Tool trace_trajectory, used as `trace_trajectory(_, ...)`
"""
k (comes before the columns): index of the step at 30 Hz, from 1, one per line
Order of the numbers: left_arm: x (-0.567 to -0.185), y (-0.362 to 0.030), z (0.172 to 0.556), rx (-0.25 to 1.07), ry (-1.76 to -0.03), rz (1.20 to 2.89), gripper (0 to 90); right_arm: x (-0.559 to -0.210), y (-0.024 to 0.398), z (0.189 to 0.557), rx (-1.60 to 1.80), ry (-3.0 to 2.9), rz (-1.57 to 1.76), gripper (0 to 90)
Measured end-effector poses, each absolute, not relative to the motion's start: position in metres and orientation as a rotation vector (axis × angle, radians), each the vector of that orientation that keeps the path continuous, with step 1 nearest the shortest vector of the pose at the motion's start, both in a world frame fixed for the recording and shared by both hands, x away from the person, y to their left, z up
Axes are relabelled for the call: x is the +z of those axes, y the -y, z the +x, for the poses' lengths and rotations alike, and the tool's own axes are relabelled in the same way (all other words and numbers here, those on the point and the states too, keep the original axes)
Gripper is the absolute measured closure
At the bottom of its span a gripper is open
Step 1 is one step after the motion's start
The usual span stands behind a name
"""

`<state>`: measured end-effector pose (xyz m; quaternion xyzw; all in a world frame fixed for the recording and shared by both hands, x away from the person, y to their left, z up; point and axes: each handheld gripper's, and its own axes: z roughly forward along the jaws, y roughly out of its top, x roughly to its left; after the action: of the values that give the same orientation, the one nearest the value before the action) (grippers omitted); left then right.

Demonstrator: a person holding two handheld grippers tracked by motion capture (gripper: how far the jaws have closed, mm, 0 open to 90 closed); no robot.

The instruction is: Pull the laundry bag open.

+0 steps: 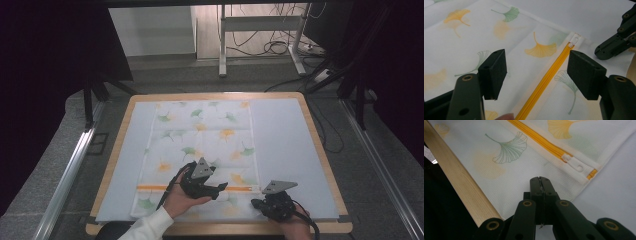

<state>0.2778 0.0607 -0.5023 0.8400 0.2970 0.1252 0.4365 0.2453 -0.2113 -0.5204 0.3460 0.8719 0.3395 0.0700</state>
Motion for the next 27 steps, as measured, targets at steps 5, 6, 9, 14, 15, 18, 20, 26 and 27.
trace_trajectory(5, -0.503, -0.052, 0.28, 0.294, -0.724, 2.104, 33.4, -0.52, 0.212, 0.247, 1.025, -2.633, 1.032, 89.0)
trace_trajectory(6, -0.503, -0.049, 0.281, 0.296, -0.719, 2.106, 33.7, -0.521, 0.212, 0.247, 1.026, -2.636, 1.029, 89.0)
trace_trajectory(9, -0.503, -0.043, 0.281, 0.298, -0.71, 2.104, 34.1, -0.521, 0.212, 0.248, 1.023, -2.638, 1.01, 89.0)
trace_trajectory(14, -0.504, -0.031, 0.281, 0.291, -0.679, 2.117, 36.0, -0.521, 0.211, 0.248, 1.018, -2.637, 1.0, 89.0)
trace_trajectory(15, -0.504, -0.028, 0.281, 0.291, -0.668, 2.122, 36.0, -0.521, 0.211, 0.248, 1.02, -2.638, 1.005, 89.0)
trace_trajectory(18, -0.506, -0.018, 0.282, 0.288, -0.634, 2.138, 36.0, -0.521, 0.212, 0.25, 1.033, -2.644, 1.006, 89.0)
trace_trajectory(20, -0.507, -0.012, 0.283, 0.279, -0.621, 2.147, 36.1, -0.521, 0.213, 0.25, 1.036, -2.647, 1.011, 89.0)
trace_trajectory(26, -0.506, -0.001, 0.288, 0.242, -0.596, 2.153, 41.5, -0.521, 0.213, 0.25, 1.039, -2.65, 1.01, 89.0)
trace_trajectory(27, -0.507, 0.001, 0.289, 0.234, -0.597, 2.151, 42.0, -0.521, 0.213, 0.25, 1.038, -2.648, 1.012, 89.0)
